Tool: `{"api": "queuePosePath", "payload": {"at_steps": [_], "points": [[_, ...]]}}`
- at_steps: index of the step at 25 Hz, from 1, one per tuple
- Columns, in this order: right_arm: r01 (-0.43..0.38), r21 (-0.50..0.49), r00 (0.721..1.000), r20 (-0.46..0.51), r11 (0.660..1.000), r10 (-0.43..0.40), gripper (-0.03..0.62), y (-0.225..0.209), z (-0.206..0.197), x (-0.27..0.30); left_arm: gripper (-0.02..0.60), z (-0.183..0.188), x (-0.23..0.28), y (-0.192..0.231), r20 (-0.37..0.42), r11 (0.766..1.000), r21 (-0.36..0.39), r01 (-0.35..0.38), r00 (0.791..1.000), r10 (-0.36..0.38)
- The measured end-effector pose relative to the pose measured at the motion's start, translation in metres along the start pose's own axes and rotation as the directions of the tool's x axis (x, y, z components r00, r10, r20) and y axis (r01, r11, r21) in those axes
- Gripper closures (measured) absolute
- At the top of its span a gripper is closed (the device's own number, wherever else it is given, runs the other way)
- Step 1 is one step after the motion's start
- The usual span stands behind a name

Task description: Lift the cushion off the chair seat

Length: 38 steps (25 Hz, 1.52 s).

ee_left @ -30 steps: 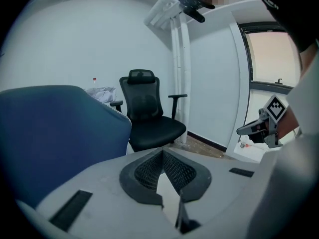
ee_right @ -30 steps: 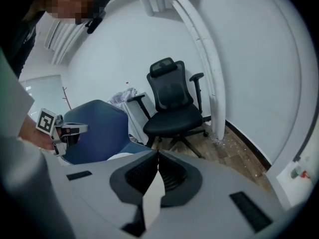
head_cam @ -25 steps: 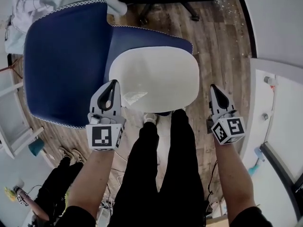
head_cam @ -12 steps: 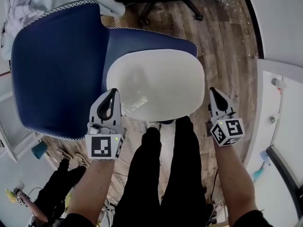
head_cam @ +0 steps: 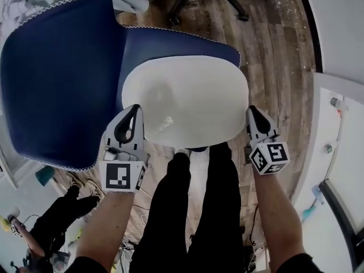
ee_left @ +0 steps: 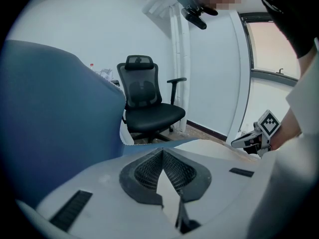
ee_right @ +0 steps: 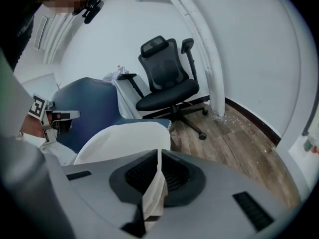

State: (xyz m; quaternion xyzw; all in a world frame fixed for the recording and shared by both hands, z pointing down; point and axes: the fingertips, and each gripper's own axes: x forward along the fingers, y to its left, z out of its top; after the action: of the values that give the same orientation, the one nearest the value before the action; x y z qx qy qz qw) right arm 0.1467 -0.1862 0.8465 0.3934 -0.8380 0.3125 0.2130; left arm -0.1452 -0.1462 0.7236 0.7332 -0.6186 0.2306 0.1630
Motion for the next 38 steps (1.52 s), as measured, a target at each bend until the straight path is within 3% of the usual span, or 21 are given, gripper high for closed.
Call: {"api": "queuePosePath", "payload": {"at_steps": [4,5,7,18,23,27,38], "points": [[0.016,-0.009,0.999,-0.035,1.000,-0.017,0.576,-0.004,-0.009,0.003,0.577,0.000,0.002,-0.002,-0.002,1.000,-0.006,0.000,1.000,0.000],[0.018,-0.001,0.999,-0.047,1.000,-0.018,0.544,-0.005,-0.012,0.003,0.577,0.000,0.002,-0.002,-0.001,1.000,-0.007,-0.001,1.000,0.001],[0.003,0.033,0.997,-0.071,0.999,-0.001,0.376,-0.009,-0.020,0.005,0.577,0.002,0.003,-0.003,0.001,1.000,-0.006,-0.002,1.000,0.002],[-0.163,0.194,0.975,-0.119,0.967,0.189,0.296,0.012,-0.038,0.024,0.577,0.005,0.007,-0.003,-0.001,1.000,-0.007,0.003,1.000,-0.003],[-0.189,0.216,0.960,-0.164,0.958,0.226,0.304,0.021,-0.040,0.026,0.577,0.006,0.008,-0.002,-0.001,1.000,-0.018,0.004,1.000,-0.004],[-0.188,0.165,0.965,-0.154,0.968,0.213,0.426,0.022,-0.033,0.022,0.577,0.003,0.007,-0.001,0.004,1.000,-0.027,0.002,1.000,-0.002],[-0.200,0.166,0.972,-0.092,0.966,0.217,0.529,0.041,-0.002,0.014,0.577,0.012,-0.002,0.012,0.023,0.999,-0.035,-0.006,1.000,0.007]]}}
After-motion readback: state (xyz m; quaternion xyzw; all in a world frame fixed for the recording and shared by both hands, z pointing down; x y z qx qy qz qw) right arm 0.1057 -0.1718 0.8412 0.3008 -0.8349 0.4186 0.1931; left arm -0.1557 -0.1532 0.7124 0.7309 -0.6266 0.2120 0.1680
